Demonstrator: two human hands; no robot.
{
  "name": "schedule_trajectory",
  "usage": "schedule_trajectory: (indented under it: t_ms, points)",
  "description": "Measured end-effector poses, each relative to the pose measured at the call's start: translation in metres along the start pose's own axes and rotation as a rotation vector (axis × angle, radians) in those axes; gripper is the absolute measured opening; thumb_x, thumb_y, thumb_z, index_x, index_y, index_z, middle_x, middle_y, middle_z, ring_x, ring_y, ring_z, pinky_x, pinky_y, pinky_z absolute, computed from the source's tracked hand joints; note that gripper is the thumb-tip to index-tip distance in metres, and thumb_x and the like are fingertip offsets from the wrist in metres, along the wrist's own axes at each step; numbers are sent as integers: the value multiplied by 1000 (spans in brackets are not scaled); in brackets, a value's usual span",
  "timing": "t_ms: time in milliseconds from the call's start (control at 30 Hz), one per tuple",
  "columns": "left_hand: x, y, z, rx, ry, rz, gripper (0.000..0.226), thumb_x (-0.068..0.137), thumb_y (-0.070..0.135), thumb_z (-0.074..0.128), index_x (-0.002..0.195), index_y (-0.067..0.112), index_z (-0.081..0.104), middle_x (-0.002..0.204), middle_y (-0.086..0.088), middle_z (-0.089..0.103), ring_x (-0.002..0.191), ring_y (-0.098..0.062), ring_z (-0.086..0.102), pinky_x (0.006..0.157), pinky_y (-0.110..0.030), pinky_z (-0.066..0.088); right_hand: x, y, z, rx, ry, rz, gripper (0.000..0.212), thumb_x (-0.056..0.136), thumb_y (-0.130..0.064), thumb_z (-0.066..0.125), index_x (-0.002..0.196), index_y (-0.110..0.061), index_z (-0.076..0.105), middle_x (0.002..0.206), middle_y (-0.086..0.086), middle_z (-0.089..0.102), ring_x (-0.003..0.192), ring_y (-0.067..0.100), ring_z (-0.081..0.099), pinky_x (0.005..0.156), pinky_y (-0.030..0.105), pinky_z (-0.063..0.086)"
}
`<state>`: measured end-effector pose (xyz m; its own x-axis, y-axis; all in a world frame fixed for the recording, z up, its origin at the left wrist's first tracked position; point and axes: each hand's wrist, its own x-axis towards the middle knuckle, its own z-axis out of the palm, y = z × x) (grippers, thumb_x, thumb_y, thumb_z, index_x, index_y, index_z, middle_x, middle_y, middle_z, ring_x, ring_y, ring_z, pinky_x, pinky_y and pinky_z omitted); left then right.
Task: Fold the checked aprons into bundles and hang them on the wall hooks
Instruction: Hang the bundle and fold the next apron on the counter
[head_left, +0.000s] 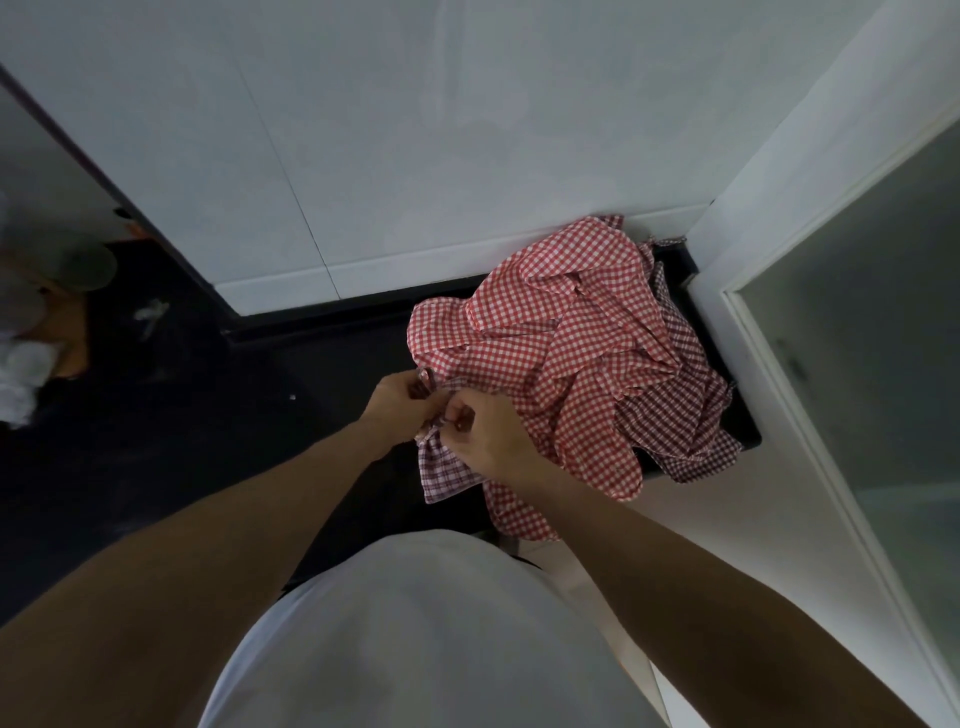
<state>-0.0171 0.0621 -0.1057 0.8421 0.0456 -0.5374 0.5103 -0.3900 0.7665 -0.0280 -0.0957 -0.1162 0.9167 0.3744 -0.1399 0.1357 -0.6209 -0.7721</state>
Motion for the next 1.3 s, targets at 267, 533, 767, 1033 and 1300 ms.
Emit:
schedule_trajectory:
  t_ms: [267,533,767,1033,1300]
  points:
    - [4,0,-4,-80,119,-131,13,90,25,73,89,14,68,81,-8,72,59,-18,67,44,-22,50,-2,-2,-16,45,-306,203,22,100,-15,56,97,3,69,68,0,58,55,8,49,52,20,36]
    - [3,-3,-1,-16,332,-148,24,94,33,65,75,19,67,70,1,66,58,-11,64,46,-19,47,-7,-4,-37,-106,-452,196,39,106,-33,44,86,-7,66,76,3,65,64,11,57,62,23,43]
    - [9,-12,-5,72,400,-136,31,97,34,61,71,17,66,69,-3,66,63,-17,66,60,-28,56,-13,3,-48,-147,-537,228,44,107,-34,40,79,-11,65,75,1,66,66,9,58,64,22,40]
    - [10,-19,-20,310,329,-50,31,98,33,60,76,12,67,68,-5,65,58,-16,63,50,-29,50,-10,14,-57,-116,-522,313,44,106,-37,44,79,-9,66,71,3,67,66,16,62,68,27,49]
    - [15,3,-14,-393,223,-208,34,98,33,59,94,1,68,89,-15,71,76,-20,69,63,-29,60,-4,9,-52,237,-236,333,48,105,-34,49,65,-8,55,65,12,52,63,24,51,72,36,45]
